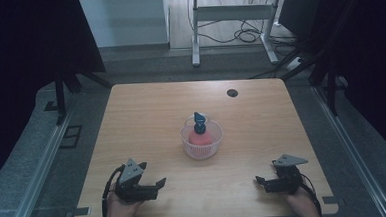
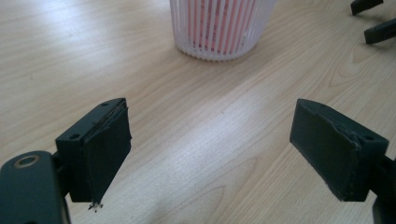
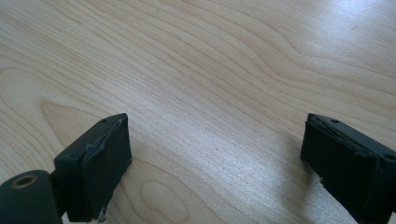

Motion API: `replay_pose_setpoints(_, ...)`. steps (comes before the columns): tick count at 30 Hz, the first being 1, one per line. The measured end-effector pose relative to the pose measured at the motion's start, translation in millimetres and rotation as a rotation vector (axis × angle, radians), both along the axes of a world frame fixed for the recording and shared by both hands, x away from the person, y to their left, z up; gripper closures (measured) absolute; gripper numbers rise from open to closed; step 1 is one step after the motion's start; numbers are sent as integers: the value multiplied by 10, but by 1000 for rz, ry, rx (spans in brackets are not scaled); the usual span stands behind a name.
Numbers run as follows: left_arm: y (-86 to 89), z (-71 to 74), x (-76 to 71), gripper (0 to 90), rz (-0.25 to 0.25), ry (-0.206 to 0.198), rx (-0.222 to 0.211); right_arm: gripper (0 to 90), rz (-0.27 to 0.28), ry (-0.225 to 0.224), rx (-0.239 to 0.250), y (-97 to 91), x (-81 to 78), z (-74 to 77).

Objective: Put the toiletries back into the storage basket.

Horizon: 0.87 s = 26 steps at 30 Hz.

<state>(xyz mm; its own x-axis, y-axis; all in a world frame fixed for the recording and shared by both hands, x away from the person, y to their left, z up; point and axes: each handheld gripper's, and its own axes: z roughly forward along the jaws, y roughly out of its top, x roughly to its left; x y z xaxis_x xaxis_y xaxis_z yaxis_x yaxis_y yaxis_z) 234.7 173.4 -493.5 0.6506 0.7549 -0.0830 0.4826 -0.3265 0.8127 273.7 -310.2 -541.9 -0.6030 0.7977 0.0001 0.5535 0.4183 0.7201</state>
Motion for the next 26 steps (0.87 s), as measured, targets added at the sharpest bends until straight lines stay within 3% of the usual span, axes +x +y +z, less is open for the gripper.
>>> replay_pose_setpoints(10,-51,-173,-5,117,7,14,31,82,-1,0,1,1,-1,0)
replay_pose_setpoints(15,-57,-282,5,115,5,42,56,82,-1,0,1,1,-1,0)
replay_pose_setpoints(21,-87,-412,16,113,-1,71,132,82,-1,0,1,1,0,0)
replay_pose_setpoints(26,-106,-452,28,112,2,72,175,82,0,1,3,-1,0,0)
